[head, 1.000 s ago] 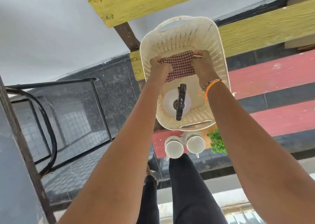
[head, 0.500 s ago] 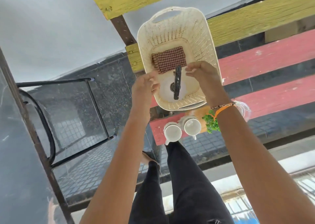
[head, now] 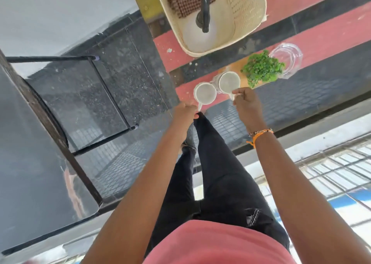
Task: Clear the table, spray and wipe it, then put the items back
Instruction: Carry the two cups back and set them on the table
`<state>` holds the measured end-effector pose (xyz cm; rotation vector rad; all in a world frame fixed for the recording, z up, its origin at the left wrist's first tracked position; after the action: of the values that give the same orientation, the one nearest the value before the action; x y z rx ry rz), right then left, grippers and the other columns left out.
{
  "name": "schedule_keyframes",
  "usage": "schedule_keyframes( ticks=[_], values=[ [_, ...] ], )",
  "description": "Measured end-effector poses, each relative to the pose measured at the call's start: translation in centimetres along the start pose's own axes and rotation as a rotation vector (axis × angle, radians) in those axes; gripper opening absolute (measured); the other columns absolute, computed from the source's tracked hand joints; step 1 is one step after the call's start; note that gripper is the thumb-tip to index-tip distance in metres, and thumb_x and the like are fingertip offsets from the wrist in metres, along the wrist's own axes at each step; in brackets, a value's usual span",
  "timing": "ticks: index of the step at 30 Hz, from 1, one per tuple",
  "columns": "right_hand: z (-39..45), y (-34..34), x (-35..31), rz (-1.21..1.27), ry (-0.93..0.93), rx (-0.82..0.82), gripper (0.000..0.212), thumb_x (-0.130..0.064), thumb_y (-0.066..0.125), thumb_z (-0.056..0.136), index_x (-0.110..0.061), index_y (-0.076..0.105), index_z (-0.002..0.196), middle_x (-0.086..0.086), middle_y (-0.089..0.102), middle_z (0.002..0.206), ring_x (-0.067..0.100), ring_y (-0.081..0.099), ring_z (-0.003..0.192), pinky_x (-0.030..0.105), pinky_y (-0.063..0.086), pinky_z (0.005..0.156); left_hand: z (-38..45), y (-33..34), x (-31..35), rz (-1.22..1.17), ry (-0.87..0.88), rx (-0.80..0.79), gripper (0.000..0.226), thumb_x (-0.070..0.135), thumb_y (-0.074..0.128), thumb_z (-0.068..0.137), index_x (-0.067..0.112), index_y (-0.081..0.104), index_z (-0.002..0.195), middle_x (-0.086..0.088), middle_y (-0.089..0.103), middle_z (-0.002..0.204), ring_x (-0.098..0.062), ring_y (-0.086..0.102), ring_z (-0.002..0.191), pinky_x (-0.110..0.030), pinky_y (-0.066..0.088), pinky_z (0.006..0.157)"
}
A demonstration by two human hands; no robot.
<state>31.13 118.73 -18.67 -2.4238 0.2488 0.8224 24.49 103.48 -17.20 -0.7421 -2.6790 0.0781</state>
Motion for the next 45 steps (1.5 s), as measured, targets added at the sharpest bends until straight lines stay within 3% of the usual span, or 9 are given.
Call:
schedule_keyframes(
  ticks=[3,6,10,14,18,23,26,35,45],
  values=[
    [0.7,1.3,2.6,-0.118,0.041,0.005,0.031,-0.004,0.037,0.092,-0.005,0.048,0.120,0.007,0.052,0.084,0.021,0.047,0.071,0.025,0.030,0.055,2.3,1.4,-1.7,0.245,0.065,-0.027,0.039,0.010,0.045,0.092,0.006,0.045,0.131,-0.009,0.052,0.125,-0.024,0.059,0.101,-0.031,0.051,0.082],
    [2.3,2.4,3.9,-0.203,0.009,-0.037,0.025,-0.011,0.040,0.094,0.000,0.051,0.114,0.014,0.050,0.092,0.024,0.045,0.083,0.027,0.027,0.065,3.9,2.3,-2.5,0.375,0.130,-0.057,0.037,0.007,0.045,0.091,0.001,0.048,0.128,-0.014,0.051,0.129,-0.032,0.053,0.116,-0.042,0.046,0.099],
    [3.5,2.4,4.3,-0.309,-0.044,0.006,0.028,-0.012,0.042,0.093,-0.005,0.051,0.068,0.021,0.050,0.080,0.027,0.042,0.075,0.032,0.025,0.063,4.6,2.5,-2.3,0.426,0.205,-0.070,0.028,0.013,0.041,0.096,-0.005,0.059,0.107,-0.020,0.058,0.108,-0.032,0.058,0.097,-0.042,0.049,0.093],
    [2.7,2.0,3.5,-0.318,-0.125,0.002,0.030,-0.013,0.043,0.094,0.012,0.058,0.085,0.028,0.060,0.090,0.034,0.049,0.083,0.034,0.027,0.066,3.3,1.9,-1.6,0.262,0.236,-0.035,0.031,0.017,0.039,0.099,-0.003,0.062,0.102,-0.006,0.055,0.090,-0.017,0.052,0.072,-0.016,0.045,0.058],
    [-0.3,1.8,1.8,-0.230,-0.132,-0.012,0.029,-0.013,0.046,0.091,0.010,0.061,0.082,0.024,0.059,0.080,0.032,0.048,0.075,0.029,0.027,0.057,0.6,0.2,-1.2,0.102,0.162,0.013,0.036,0.015,0.043,0.097,0.012,0.057,0.064,0.000,0.048,0.065,-0.009,0.044,0.055,-0.020,0.042,0.061],
    [-6.2,2.6,-1.7,-0.170,-0.213,-0.029,0.026,-0.010,0.048,0.090,0.000,0.057,0.068,0.002,0.044,0.057,0.018,0.036,0.060,0.023,0.027,0.049,-5.6,-3.8,-2.2,0.102,0.308,0.058,0.027,0.021,0.044,0.097,0.012,0.064,0.081,0.007,0.051,0.068,-0.007,0.048,0.056,-0.014,0.038,0.056],
    [-10.3,3.7,-4.8,-0.154,-0.354,-0.066,0.028,-0.014,0.048,0.092,0.004,0.063,0.076,0.005,0.058,0.067,0.017,0.047,0.066,0.022,0.030,0.054,-10.2,-7.2,-3.2,0.028,0.393,0.129,0.028,0.023,0.045,0.097,0.014,0.065,0.079,0.009,0.053,0.068,-0.006,0.050,0.058,-0.003,0.034,0.045],
    [-22.8,8.6,-13.4,-0.148,-0.796,-0.139,0.033,-0.022,0.047,0.094,0.003,0.065,0.083,0.023,0.065,0.083,0.034,0.056,0.081,0.040,0.039,0.071,-21.1,-17.5,-7.7,-0.254,0.661,0.400,0.028,0.021,0.049,0.096,0.019,0.065,0.074,0.020,0.060,0.076,-0.004,0.049,0.060,-0.010,0.041,0.061],
    [-35.6,21.6,-20.0,-0.125,-0.988,-0.485,0.023,-0.018,0.054,0.092,-0.009,0.071,0.079,-0.009,0.037,0.049,0.004,0.038,0.051,0.020,0.028,0.054,-26.7,-31.2,-16.8,-0.418,0.665,0.818,0.032,0.020,0.049,0.095,0.030,0.061,0.067,0.000,0.061,0.083,-0.012,0.051,0.066,-0.027,0.039,0.065]
  ],
)
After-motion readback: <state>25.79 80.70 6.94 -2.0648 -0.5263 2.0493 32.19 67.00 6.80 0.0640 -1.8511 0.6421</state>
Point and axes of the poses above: each hand's wrist, its own z-axis towards the middle knuckle, its own y-axis out of the palm, x = y × z, the point moved 1 cm from there along z, towards the middle knuckle
